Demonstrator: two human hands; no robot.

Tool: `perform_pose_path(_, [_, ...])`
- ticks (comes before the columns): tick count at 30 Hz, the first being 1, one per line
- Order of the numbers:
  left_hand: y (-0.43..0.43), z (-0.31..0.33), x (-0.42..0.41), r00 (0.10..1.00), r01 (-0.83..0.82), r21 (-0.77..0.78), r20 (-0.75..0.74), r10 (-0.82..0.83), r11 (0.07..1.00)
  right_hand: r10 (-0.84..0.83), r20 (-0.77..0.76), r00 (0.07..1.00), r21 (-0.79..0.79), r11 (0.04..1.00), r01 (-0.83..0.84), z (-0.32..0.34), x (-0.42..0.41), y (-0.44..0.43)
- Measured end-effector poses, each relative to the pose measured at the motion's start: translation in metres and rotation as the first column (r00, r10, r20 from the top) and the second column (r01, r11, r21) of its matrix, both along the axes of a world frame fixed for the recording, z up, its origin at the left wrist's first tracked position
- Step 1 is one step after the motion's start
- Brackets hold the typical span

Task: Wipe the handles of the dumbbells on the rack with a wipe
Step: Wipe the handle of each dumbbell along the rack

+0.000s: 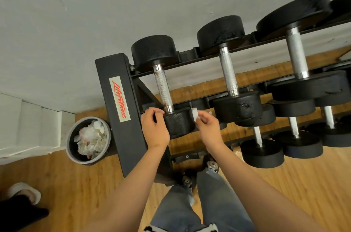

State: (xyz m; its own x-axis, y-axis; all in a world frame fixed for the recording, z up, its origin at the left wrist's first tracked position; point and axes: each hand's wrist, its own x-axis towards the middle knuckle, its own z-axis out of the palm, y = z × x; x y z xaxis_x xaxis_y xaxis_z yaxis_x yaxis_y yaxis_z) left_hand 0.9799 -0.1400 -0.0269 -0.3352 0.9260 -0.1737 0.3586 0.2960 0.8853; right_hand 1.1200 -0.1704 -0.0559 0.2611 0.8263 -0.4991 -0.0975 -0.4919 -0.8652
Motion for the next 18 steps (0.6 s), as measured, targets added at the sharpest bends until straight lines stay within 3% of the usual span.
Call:
perform_pose_path(10, [0.001, -0.003, -0.002, 1.0, 0.011, -0.007, -0.009, -0.011, 1.0, -0.13, 0.104, 0.986, 0.125, 0.985, 0.117, 0.024, -0.013, -0.031])
perform_pose_path(18, [0.0, -0.003, -0.003, 0.999, 0.024, -0.009, -0.022, -0.024, 1.0, -0.038, 0.351, 0.936, 0.336, 0.938, -0.088, 0.043, -0.024, -0.027])
